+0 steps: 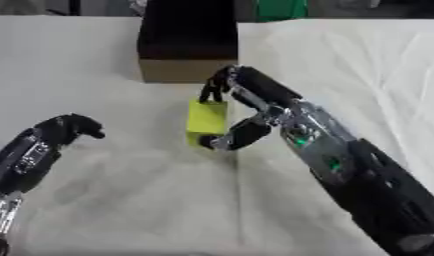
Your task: Pick up objects on the table and place them in the box.
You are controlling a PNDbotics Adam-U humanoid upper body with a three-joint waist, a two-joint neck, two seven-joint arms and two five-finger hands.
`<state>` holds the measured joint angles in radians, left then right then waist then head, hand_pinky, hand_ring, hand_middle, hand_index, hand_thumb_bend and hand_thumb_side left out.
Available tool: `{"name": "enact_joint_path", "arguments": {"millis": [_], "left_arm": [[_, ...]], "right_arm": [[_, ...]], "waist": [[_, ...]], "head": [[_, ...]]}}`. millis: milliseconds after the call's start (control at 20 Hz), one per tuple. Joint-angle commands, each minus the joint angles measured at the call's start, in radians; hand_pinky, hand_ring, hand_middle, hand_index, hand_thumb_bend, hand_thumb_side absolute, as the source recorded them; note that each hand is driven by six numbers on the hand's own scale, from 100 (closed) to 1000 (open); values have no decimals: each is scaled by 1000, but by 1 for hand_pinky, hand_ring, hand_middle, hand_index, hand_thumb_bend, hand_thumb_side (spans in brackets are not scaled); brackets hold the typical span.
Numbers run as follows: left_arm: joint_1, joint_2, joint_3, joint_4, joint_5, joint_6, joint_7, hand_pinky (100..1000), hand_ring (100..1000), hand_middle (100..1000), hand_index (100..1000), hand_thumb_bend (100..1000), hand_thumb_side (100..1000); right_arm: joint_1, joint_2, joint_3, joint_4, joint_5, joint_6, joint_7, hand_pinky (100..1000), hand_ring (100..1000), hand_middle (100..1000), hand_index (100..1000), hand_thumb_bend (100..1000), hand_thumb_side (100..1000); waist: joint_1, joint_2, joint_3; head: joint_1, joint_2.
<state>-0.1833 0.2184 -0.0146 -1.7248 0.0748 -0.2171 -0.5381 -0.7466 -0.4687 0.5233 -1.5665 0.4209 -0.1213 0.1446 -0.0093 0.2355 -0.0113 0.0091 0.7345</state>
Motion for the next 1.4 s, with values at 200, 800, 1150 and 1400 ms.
{"name": "enact_joint_path", "arguments": {"millis": [200, 800, 1150, 1400], "left_arm": [[-1, 11, 3, -11, 6, 0, -3, 948, 724, 703, 792, 156, 832], [-20, 18, -13, -10, 10, -1, -19, 949, 724, 703, 791, 154, 830], [-60, 16, -38, -14, 25, 1, -44, 949, 724, 703, 791, 151, 821], [-114, 13, -69, -22, 51, 5, -72, 948, 724, 703, 791, 146, 810]], "right_arm": [[-44, -88, -49, -104, -54, 45, -10, 666, 778, 411, 610, 473, 132], [-144, -188, -139, -105, -77, 76, -50, 676, 762, 426, 616, 464, 100], [-222, -172, -201, 43, -64, 64, -88, 676, 764, 427, 622, 464, 100], [-257, -165, -250, 178, -29, 47, -114, 677, 775, 433, 635, 466, 100]], "waist": [[-4, -23, 3], [-20, -15, 56], [-33, 3, 124], [-51, 20, 208]], "head": [[5, -7], [-17, -39], [-66, -76], [-133, -113]]}}
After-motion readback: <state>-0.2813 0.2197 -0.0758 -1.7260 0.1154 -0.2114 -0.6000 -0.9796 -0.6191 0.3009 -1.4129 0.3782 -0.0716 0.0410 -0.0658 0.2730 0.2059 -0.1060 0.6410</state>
